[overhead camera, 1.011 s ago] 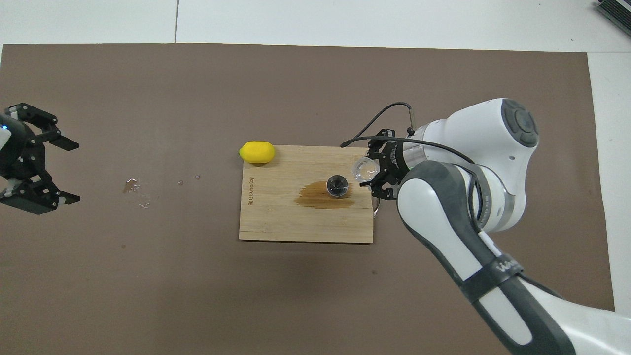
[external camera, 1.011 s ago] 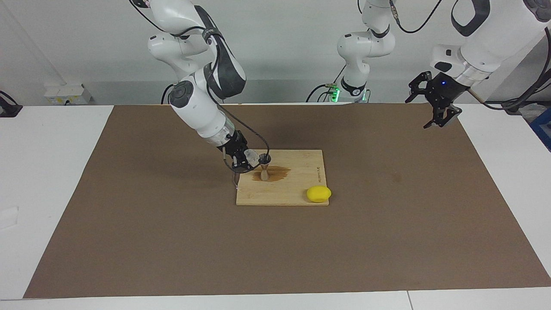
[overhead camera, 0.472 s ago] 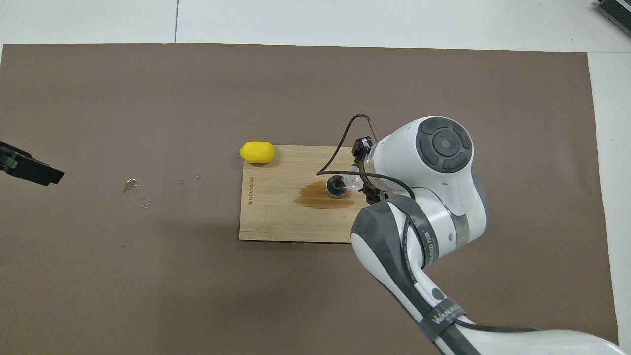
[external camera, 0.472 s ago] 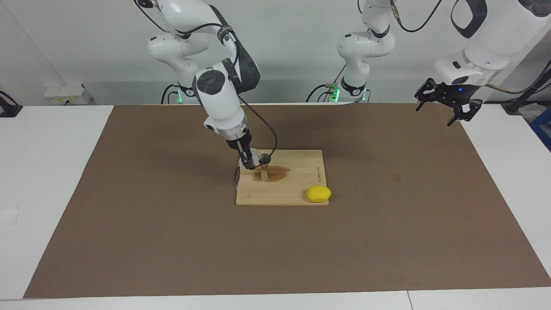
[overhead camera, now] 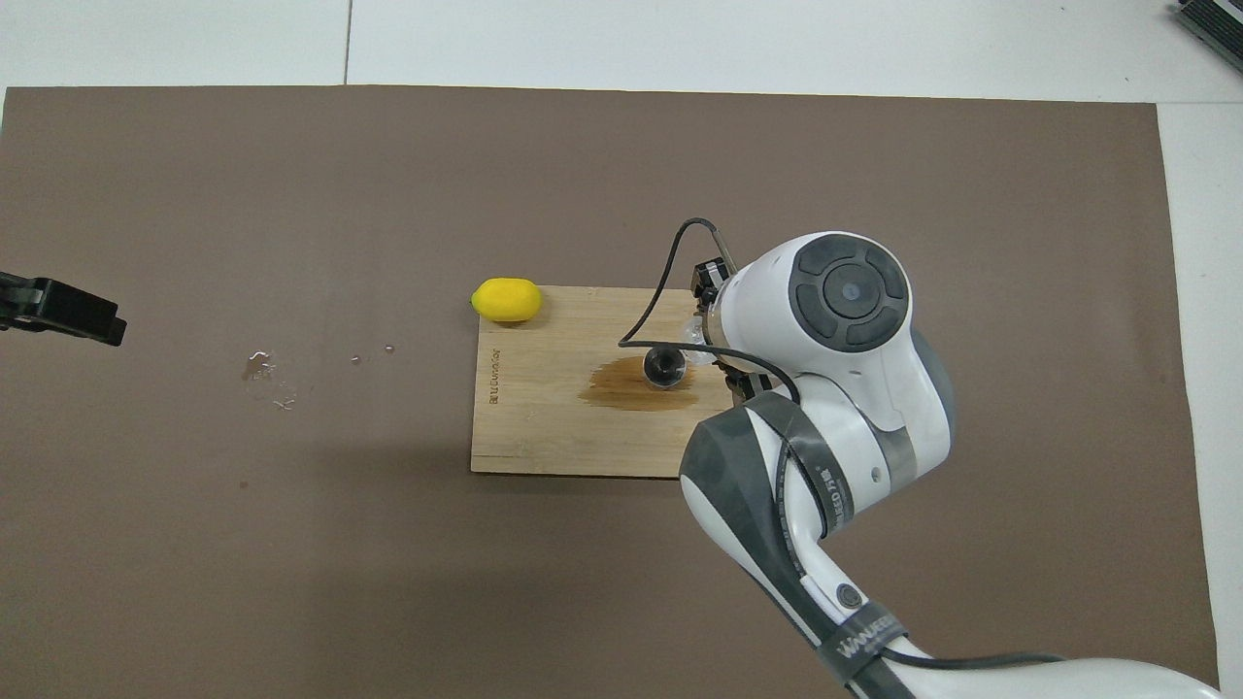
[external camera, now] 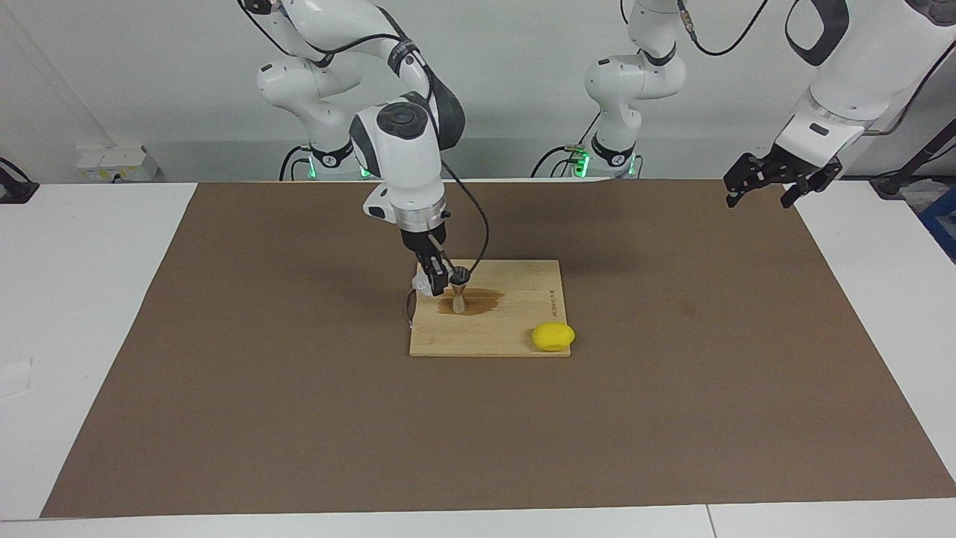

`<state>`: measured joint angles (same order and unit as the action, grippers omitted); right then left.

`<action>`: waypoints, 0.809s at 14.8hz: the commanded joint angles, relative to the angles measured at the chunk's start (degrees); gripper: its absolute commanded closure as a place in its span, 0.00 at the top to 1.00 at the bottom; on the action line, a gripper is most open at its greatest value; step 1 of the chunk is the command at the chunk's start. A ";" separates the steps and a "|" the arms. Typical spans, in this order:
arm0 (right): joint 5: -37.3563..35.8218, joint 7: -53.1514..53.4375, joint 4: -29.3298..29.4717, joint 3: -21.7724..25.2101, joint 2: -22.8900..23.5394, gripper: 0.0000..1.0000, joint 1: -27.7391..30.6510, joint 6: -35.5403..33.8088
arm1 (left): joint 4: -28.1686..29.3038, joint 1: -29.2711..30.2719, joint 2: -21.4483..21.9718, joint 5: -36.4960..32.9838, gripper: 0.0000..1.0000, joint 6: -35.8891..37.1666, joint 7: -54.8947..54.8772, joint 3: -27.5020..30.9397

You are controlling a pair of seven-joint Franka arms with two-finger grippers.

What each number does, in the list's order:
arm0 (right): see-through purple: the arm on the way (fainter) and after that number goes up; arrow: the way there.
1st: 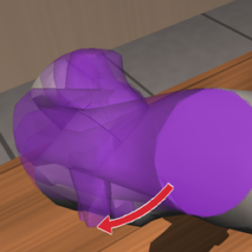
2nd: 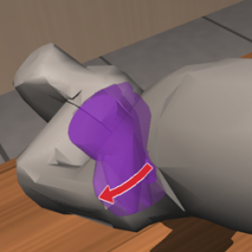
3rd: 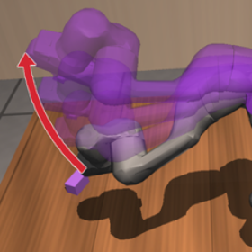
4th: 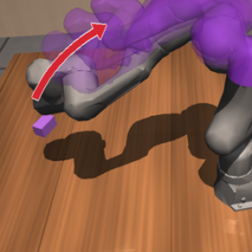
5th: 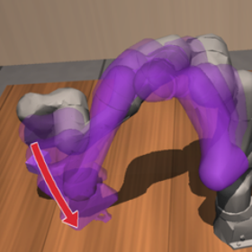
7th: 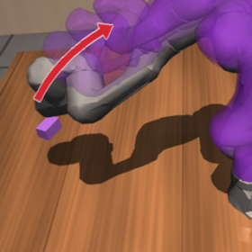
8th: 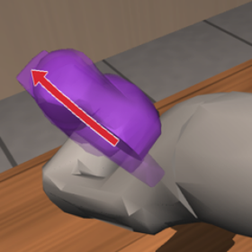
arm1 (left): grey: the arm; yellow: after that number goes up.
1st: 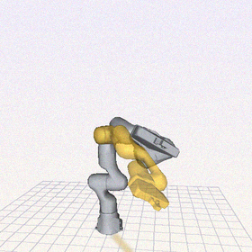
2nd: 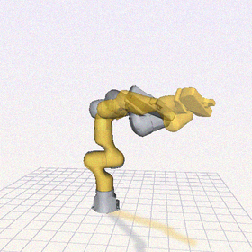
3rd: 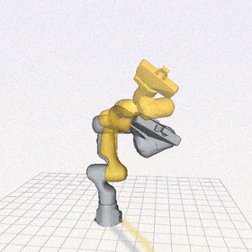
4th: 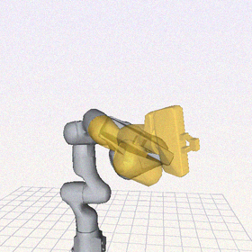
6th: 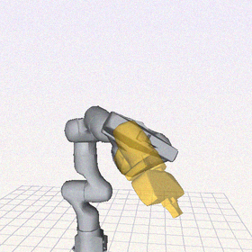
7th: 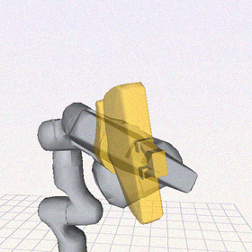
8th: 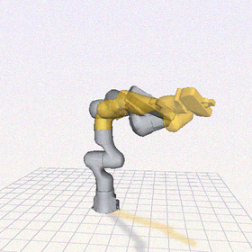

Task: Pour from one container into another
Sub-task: 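Tilt the glass cup with the right gripper to pour into the dark cup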

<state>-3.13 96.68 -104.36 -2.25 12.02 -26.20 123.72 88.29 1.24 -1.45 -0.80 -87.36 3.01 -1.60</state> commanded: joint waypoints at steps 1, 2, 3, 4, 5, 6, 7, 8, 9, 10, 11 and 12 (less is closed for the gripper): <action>-4.77 0.96 1.44 -0.21 0.81 0.04 -1.65 -1.12 | 1.96 0.25 1.44 -1.05 1.00 -1.85 9.73 -0.34; -5.21 0.96 1.35 -0.21 0.82 0.04 -1.83 -1.12 | 2.32 -0.27 1.79 -1.05 1.00 -1.15 9.82 -0.34; -5.74 0.96 1.35 -0.21 0.82 0.04 -2.10 -1.12 | 2.76 -0.45 1.88 -1.05 1.00 -1.23 9.82 -0.34; -7.40 0.96 1.26 -0.21 0.90 0.04 -2.27 -1.12 | 2.85 -0.62 1.89 -1.05 1.00 -1.14 9.82 -0.42; -9.24 0.96 1.00 -0.21 0.99 0.04 -2.80 -1.20 | 2.76 -0.71 1.89 -1.05 1.00 -1.40 9.65 -0.43; -10.83 0.88 0.83 -0.21 0.99 0.04 -3.41 -1.20 | 2.67 -0.71 1.89 -1.05 1.00 -1.41 9.74 -0.51; -12.15 0.79 0.65 -0.21 0.90 0.04 -3.50 -1.20 | 2.67 -0.80 1.89 -1.05 1.00 -1.41 9.74 -0.69; -12.94 0.79 0.56 -0.21 0.90 0.04 -3.51 -1.46 | 2.41 -0.80 1.97 -1.05 1.00 -1.32 9.74 -0.86; -13.04 0.79 0.56 -0.21 0.82 0.04 -3.68 -1.73 | 1.97 -0.80 2.23 -1.05 1.00 -1.32 9.65 -0.87; -13.30 0.79 0.56 -0.21 0.82 0.04 -4.03 -1.73 | 1.88 -0.80 2.41 -1.05 1.00 -1.23 9.65 -0.87; -13.22 0.70 0.73 -0.21 0.82 0.04 -3.95 -1.82 | 1.88 -0.80 2.85 -1.05 1.00 -1.14 9.39 -0.87; -13.22 0.53 1.00 -0.21 0.90 0.04 -3.77 -1.99 | 1.79 -0.72 3.03 -1.05 1.00 -1.14 8.43 -0.95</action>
<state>-14.71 96.68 -104.34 -2.40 12.76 -30.00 122.98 88.85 1.00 -0.34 -0.80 -87.92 11.64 -2.67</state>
